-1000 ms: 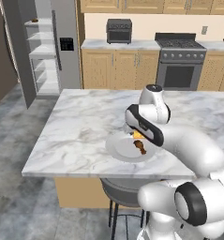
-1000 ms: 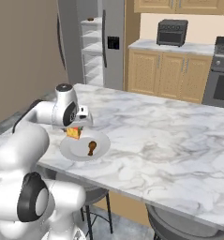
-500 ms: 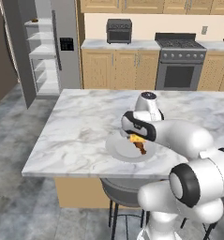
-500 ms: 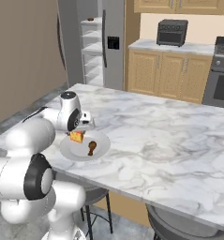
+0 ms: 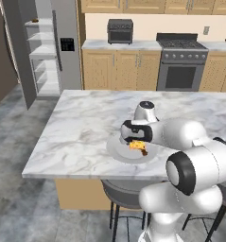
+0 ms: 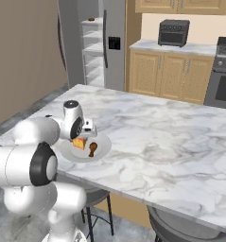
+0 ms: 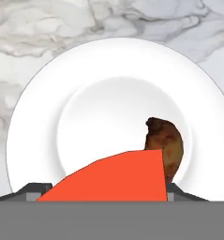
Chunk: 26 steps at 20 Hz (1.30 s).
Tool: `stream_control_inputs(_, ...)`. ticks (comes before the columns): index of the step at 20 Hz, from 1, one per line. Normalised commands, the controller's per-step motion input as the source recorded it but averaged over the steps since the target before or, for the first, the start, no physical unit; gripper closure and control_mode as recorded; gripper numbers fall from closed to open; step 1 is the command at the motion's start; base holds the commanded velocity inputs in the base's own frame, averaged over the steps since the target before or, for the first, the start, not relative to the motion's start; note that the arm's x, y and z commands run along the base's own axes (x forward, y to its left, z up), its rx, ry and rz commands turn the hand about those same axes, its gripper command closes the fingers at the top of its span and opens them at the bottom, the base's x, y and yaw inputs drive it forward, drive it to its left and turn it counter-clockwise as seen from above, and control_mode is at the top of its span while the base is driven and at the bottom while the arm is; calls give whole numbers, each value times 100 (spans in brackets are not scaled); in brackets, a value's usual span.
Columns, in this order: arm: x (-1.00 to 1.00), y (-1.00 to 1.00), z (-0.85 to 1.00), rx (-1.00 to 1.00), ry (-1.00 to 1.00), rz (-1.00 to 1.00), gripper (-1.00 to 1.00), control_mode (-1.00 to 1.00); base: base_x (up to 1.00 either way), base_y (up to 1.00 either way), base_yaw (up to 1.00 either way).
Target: Take the cheese, chicken drumstick, and potato from the fridge and place them on the plate on the dining counter to create an appetizer plate.
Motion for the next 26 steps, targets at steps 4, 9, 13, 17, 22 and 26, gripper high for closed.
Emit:
stream_control_inputs(4,38,16,-23,0,0,-9,100,-100,0,0,0)
stream_control_inputs(9,34,11,-14,0,0,-11,100,-100,0,0,0)
stream_control_inputs(13,0,0,-30,0,0,-10,-100,-100,0,0,0)
stream_control_inputs(17,0,-3,-32,0,0,-9,-100,-100,0,0,0)
stream_control_inputs(22,0,-11,9,1,-1,-4,-100,-100,0,0,0)
stream_control_inputs(26,-7,-6,73,0,-10,0,-100,-100,0,0,0)
